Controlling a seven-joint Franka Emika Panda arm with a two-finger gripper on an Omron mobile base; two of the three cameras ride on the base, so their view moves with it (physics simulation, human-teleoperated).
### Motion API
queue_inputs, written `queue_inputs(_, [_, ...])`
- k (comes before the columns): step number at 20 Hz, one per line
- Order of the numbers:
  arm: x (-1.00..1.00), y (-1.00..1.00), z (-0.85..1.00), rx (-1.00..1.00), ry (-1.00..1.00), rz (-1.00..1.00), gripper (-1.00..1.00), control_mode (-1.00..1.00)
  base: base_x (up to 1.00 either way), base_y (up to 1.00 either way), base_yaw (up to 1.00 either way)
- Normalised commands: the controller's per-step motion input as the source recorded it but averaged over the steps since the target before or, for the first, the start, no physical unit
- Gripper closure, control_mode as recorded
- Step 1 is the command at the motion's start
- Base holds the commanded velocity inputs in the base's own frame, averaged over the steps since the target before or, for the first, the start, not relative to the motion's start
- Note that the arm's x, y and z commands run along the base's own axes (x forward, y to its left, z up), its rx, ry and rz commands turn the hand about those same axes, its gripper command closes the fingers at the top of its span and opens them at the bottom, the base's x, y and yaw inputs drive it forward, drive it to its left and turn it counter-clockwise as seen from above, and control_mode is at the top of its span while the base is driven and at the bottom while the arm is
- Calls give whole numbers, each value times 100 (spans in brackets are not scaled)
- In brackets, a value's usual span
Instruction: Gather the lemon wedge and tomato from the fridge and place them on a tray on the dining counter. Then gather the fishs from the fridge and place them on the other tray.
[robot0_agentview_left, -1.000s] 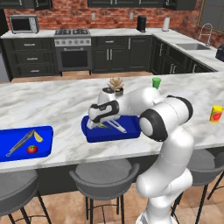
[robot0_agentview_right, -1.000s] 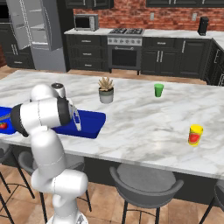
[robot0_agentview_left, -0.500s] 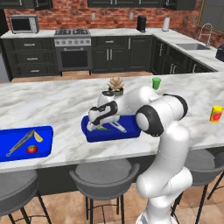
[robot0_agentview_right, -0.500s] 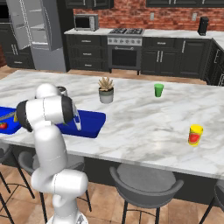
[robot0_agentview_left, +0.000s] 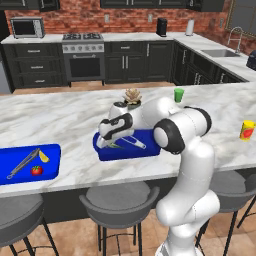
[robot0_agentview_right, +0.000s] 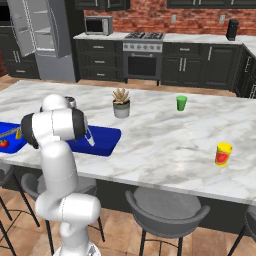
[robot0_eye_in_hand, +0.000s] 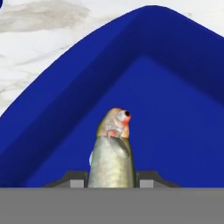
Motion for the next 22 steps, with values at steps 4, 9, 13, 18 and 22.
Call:
queue_inputs(4, [0, -3, -2, 0, 7, 0, 100, -100, 0, 0, 0])
queue_inputs(9, [0, -15, 0, 0, 5, 0, -100, -100, 0, 0, 0])
queue_inputs(13, [-10, -18, 1, 0, 0, 0, -100, -100, 0, 0, 0])
queue_inputs(18, [-20, -8, 22, 0, 0, 0, -100, -100, 0, 0, 0])
queue_inputs(22, [-6, 0, 57, 0, 0, 0, -100, -100, 0, 0, 0])
